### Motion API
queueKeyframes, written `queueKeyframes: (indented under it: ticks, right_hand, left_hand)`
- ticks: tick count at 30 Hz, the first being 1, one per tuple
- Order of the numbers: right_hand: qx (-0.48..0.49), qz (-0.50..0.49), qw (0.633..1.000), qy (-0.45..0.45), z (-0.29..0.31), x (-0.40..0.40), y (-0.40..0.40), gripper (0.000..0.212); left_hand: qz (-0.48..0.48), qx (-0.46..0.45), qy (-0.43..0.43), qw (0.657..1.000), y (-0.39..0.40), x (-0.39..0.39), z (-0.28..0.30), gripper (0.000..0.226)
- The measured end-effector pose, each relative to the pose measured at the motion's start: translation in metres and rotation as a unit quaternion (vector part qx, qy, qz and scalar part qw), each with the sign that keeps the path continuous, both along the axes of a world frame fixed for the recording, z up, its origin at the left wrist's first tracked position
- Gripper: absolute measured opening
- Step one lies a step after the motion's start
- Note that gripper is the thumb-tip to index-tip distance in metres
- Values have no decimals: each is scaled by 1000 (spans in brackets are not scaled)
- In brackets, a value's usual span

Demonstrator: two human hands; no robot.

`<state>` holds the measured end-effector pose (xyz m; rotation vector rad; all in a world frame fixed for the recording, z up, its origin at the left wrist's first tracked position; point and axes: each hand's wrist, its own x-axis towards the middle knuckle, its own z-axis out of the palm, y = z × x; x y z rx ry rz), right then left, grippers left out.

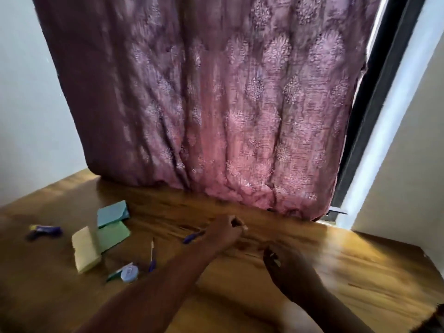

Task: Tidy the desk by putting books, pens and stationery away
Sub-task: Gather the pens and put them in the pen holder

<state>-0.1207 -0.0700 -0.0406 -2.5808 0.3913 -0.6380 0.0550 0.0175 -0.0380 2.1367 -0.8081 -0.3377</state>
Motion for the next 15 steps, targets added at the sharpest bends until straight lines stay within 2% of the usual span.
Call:
queueKeyframes:
  ticks: [4,8,10,13,15]
  right_hand:
    - [-102,115,971,182,-18,89,58,36]
    - [-190,138,946,224,-36,163,87,42]
    - [-223,121,932,259,-48,180,94,35]
    - [-248,101,935,232,-50,184,104,16]
    - [-234,92,942,224,-55,182,103,20]
  left_hand:
    - [66,33,21,997,52,81,-26,23]
    - [3,98,17,995,79,119,-46,55]
    - [0,128,8,992,81,131,-61,50]
    - [-22,150,-44,987,77,142,-77,42]
    - [-40,153,-58,986,75,140,-76,33]
